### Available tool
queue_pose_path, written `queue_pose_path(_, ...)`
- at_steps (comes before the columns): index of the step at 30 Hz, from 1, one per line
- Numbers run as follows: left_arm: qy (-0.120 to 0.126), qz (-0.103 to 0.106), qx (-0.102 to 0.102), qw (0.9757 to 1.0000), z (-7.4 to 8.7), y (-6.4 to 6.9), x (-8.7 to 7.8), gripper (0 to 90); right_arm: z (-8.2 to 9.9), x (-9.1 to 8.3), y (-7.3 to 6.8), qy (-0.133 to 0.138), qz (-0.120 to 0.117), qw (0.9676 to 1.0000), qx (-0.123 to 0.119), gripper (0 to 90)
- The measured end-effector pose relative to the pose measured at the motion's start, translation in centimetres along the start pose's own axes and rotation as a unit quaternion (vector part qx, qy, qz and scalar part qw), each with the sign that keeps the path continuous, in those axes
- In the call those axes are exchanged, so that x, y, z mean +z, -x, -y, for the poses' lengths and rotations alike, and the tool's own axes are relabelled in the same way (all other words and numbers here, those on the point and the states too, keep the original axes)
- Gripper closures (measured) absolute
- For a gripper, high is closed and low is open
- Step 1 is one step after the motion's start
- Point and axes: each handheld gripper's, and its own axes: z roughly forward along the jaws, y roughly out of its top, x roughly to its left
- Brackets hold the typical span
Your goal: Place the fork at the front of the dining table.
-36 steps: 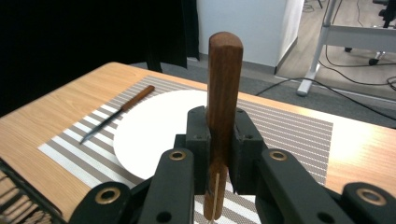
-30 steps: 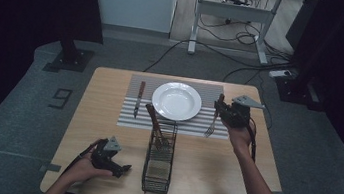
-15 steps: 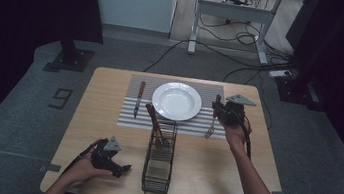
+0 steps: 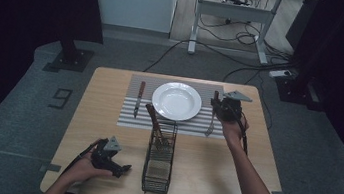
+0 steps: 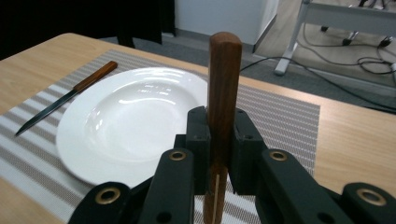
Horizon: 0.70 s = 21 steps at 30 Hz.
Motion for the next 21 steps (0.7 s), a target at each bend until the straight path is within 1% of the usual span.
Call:
queue_pose_path(2,0.000,0.000,0.000,1.0000,0.0,0.0,0.0,0.0,-0.2,0.3,0.1,-0.005,0.003,1.0000,0.004,80.3)
queue_pose_path(6,0.000,0.000,0.000,1.0000,0.0,0.0,0.0,0.0,-0.5,0.9,0.4,-0.006,0.013,0.9999,0.008,80.3)
queue_pose_path(10,0.000,0.001,0.000,1.0000,0.0,0.0,0.0,0.0,-0.6,1.5,0.6,-0.007,0.015,0.9998,0.013,80.2)
queue_pose_path(15,0.000,0.001,0.001,1.0000,0.0,0.0,0.0,0.0,-1.0,3.0,1.2,-0.022,0.021,0.9990,0.032,80.0)
queue_pose_path(17,0.000,0.001,0.001,1.0000,0.0,0.0,0.0,0.0,-1.0,3.6,1.4,-0.023,0.022,0.9988,0.038,80.0)
queue_pose_path(20,0.000,0.001,0.001,1.0000,0.0,0.0,0.0,0.0,-1.1,4.5,1.7,-0.032,0.027,0.9980,0.047,79.9)
queue_pose_path(21,0.000,0.001,0.001,1.0000,0.0,0.0,0.0,0.0,-1.1,4.8,1.7,-0.035,0.029,0.9979,0.047,79.9)
